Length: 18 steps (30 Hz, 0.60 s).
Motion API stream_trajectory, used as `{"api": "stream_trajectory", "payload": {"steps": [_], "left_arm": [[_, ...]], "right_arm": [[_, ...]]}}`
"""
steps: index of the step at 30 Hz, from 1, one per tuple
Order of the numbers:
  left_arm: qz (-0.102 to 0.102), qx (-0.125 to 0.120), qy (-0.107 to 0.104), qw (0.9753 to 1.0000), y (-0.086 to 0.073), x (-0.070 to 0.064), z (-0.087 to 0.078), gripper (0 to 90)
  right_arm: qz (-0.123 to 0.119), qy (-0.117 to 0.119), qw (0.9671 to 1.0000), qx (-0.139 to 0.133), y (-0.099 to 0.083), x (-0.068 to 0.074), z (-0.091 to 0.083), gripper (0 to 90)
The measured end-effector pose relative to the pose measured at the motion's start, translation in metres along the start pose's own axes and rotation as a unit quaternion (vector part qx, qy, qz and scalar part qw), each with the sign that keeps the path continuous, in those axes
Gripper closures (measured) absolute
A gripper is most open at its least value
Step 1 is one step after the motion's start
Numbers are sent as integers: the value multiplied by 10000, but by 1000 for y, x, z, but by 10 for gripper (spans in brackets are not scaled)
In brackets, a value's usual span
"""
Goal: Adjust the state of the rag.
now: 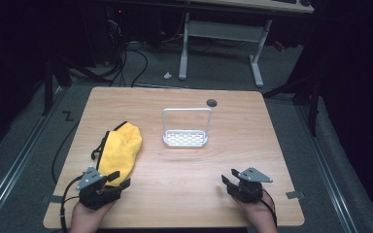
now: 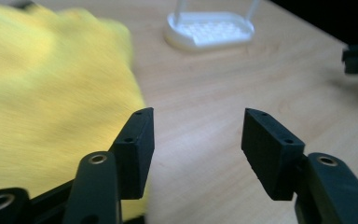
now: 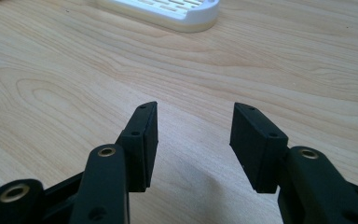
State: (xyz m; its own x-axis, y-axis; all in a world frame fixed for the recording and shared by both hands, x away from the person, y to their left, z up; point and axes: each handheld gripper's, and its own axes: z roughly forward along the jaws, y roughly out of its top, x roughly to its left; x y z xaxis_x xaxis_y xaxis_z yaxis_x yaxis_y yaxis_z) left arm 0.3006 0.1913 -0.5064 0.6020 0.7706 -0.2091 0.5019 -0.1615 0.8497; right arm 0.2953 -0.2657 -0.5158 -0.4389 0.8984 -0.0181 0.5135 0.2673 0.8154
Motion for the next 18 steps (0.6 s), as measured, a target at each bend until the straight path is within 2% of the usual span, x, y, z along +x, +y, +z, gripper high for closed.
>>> {"api": "stream_trajectory", "payload": {"steps": [2, 4, 8, 12, 14, 16, 18], "left_arm": [[81, 149, 35, 9999, 1, -1, 8, 470], [152, 154, 15, 9998, 3, -1, 10, 469], [20, 99, 10, 9999, 4, 6, 9, 471], [38, 99, 98, 9999, 3, 10, 5, 471], [55, 86, 260, 9996, 4, 13, 1, 471], [128, 153, 541, 9983, 4, 17, -2, 472], [171, 390, 954, 9945, 0, 25, -5, 457]], "right_arm": [[-7, -24, 10000, -49, 2, 2, 1, 522], [-55, -44, 9999, -95, 2, 3, 0, 522], [-48, -42, 9999, -96, -1, 1, 0, 526], [-20, -21, 9999, -106, -1, 0, -1, 527], [-27, 2, 9999, -120, 0, 1, -1, 527], [-92, 20, 9999, -133, 0, 2, -2, 527], [-117, 22, 9998, -137, 0, 3, -1, 527]]}}
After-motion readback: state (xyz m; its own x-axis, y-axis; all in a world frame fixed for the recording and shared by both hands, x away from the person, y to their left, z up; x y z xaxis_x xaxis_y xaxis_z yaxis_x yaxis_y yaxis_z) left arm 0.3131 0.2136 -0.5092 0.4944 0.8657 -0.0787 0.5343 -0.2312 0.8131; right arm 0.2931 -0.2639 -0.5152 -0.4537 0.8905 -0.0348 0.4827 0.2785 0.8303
